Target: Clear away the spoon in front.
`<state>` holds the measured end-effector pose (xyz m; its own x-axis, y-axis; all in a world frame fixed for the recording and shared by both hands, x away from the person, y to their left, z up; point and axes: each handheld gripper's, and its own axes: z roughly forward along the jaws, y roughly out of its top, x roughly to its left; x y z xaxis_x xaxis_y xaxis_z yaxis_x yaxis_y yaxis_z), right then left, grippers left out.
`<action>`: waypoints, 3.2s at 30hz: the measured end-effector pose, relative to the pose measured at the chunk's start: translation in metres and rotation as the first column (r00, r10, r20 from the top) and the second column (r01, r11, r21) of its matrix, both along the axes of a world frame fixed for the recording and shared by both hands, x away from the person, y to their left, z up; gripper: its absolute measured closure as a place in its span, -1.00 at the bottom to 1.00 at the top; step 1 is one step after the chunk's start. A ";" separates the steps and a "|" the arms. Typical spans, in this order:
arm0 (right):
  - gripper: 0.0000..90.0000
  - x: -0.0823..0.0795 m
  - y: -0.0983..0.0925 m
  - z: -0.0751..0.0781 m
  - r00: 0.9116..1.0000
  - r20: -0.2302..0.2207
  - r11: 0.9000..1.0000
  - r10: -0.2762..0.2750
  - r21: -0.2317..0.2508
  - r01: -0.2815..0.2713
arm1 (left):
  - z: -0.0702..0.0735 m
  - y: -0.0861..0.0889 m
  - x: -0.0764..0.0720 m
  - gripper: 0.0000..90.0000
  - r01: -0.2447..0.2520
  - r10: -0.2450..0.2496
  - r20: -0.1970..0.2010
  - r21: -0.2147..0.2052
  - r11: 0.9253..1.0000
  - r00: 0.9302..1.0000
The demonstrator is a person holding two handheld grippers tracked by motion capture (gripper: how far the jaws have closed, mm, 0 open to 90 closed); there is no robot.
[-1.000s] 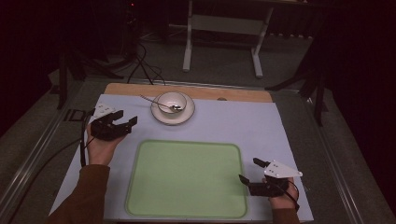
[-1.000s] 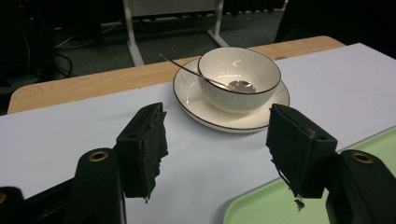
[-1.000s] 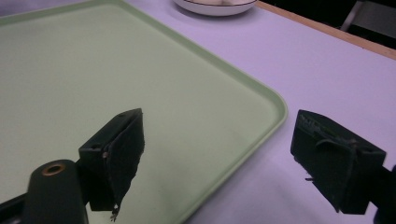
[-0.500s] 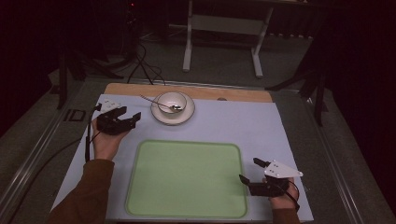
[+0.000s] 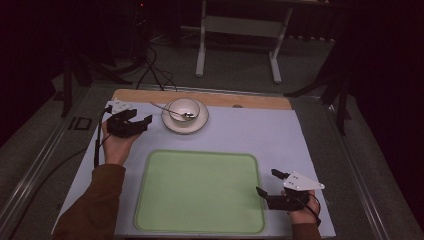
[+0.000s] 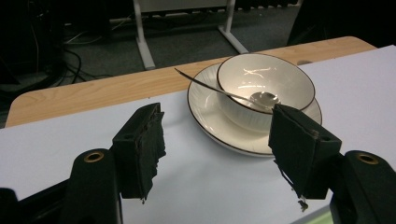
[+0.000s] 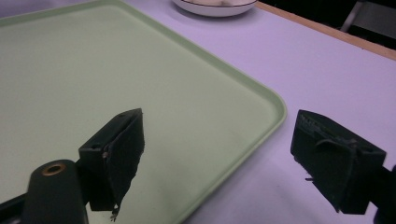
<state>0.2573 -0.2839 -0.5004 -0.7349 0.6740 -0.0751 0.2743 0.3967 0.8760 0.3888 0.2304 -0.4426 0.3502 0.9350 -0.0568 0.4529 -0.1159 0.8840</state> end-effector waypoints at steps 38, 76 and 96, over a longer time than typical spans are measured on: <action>-0.62 0.002 -0.004 -0.002 1.000 -0.009 1.000 -0.011 0.009 0.011 | -0.010 -0.006 0.059 -0.37 -0.063 0.062 -0.040 -0.016 0.998 0.997; -0.62 0.004 -0.005 -0.002 1.000 -0.017 1.000 -0.010 0.003 0.010 | -0.015 -0.031 0.061 0.90 0.063 -0.067 -0.020 -0.162 0.985 0.998; -0.62 0.003 -0.003 -0.001 1.000 -0.008 1.000 -0.002 -0.001 0.002 | 0.019 -0.025 0.035 0.96 0.052 -0.044 0.075 -0.112 0.992 0.996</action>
